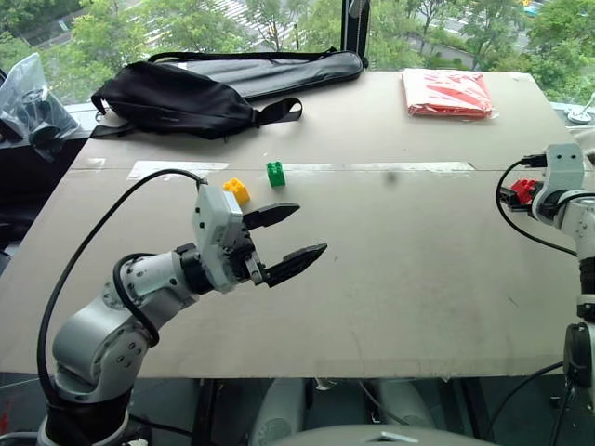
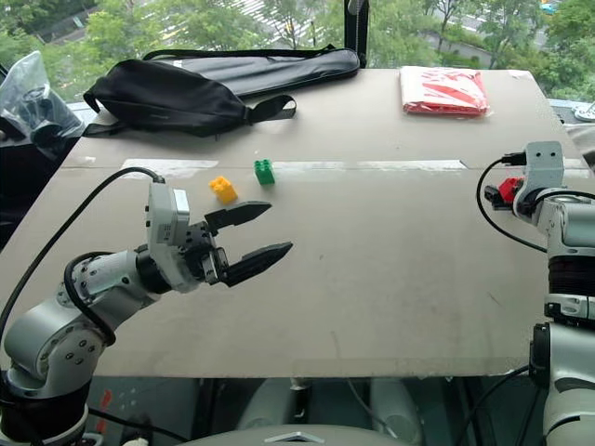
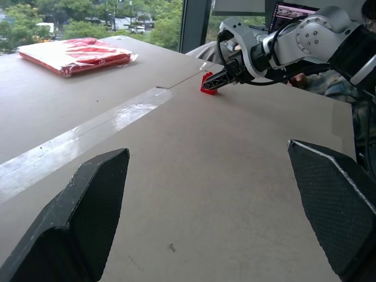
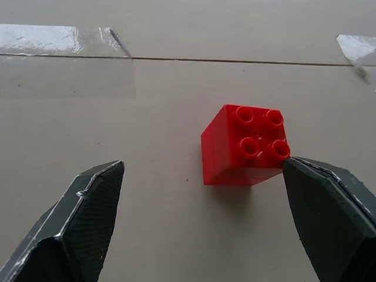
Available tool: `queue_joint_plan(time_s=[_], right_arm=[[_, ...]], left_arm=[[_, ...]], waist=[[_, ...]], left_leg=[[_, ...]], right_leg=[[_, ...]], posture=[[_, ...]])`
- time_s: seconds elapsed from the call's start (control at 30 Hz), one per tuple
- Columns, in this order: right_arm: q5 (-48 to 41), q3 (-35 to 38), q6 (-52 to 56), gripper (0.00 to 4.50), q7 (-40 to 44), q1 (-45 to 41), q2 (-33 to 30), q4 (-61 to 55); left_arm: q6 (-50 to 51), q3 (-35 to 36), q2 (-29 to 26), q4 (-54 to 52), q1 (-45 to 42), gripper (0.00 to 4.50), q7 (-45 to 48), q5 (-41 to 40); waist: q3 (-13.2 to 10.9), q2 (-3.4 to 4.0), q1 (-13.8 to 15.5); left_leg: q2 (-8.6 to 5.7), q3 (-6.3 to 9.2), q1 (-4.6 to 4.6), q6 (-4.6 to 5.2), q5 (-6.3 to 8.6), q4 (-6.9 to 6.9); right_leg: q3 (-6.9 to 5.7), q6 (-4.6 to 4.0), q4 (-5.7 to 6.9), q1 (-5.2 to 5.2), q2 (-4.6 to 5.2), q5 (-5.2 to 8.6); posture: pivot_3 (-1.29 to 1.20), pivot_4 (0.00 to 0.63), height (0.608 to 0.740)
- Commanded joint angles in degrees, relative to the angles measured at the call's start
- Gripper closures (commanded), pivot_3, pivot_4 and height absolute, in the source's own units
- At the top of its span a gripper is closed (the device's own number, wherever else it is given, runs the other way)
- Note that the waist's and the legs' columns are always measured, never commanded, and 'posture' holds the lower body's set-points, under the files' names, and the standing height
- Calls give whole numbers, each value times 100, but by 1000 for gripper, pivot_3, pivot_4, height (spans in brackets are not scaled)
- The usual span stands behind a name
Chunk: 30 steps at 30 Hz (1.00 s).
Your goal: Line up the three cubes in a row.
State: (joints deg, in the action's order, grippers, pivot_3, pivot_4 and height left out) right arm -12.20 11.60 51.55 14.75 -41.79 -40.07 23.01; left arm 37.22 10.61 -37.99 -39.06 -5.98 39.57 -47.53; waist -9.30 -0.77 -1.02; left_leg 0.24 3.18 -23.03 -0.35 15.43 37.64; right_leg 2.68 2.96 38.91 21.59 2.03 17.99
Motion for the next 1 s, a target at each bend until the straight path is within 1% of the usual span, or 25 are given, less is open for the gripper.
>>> queue_joint_plan(time_s=[0.03, 0.27, 0.67, 0.7, 0.8, 0.83, 0.9, 1.0], right_arm=[[147, 20, -327, 65, 97, -269, -125, 412], [302, -10, -848, 65, 306, -631, -114, 1371], [578, -153, -1443, 65, 529, -950, -128, 2231], [599, -163, -1481, 570, 539, -968, -133, 2288], [636, -174, -1555, 1661, 562, -1004, -133, 2380], [661, -192, -1577, 2292, 575, -1011, -138, 2399], [700, -209, -1610, 3181, 601, -1014, -148, 2426], [726, -232, -1607, 3215, 689, -1004, -173, 2404]], left_arm=[[-82, 80, 3, -265, 76, 83, -39, -163], [-139, 124, -54, -294, 147, 83, -29, -176], [-158, 193, -126, -350, 234, 83, -23, -280], [-146, 196, -134, -363, 249, 0, 15, -351], [-158, 208, -185, -369, 275, 0, 184, -507], [-160, 209, -206, -353, 273, 0, 248, -566], [-179, 186, -265, -326, 260, 0, 359, -572], [-219, 79, -330, -263, 199, 0, 508, -486]], waist=[[0, 0, 0], [0, 0, -5], [0, 0, -14], [0, 0, -15], [0, 0, -17], [0, 0, -18], [0, 0, -20], [0, 0, -21]], left_leg=[[0, -1, 2, 0, 0, 0], [1, -10, 7, 1, -1, 2], [2, -18, 8, 1, -1, 2], [2, -19, 8, 1, -1, 2], [3, -19, 8, 1, -1, 2], [4, -19, 8, 1, -1, 2], [4, -20, 9, 1, -1, 2], [4, -21, 10, 1, -1, 2]], right_leg=[[0, 0, 2, -1, 0, 0], [7, 1, 7, -1, -2, -1], [14, 1, 6, 0, -2, -1], [15, 1, 6, 0, -2, -1], [15, 1, 6, 0, -2, -1], [15, 1, 6, 0, -2, -1], [15, 1, 6, 0, -2, -1], [16, 1, 7, 0, -2, -1]], posture=[[0, 150, 740], [0, 150, 740], [0, 150, 740], [0, 150, 740], [0, 150, 740], [0, 150, 740], [0, 150, 740], [0, 150, 740]])
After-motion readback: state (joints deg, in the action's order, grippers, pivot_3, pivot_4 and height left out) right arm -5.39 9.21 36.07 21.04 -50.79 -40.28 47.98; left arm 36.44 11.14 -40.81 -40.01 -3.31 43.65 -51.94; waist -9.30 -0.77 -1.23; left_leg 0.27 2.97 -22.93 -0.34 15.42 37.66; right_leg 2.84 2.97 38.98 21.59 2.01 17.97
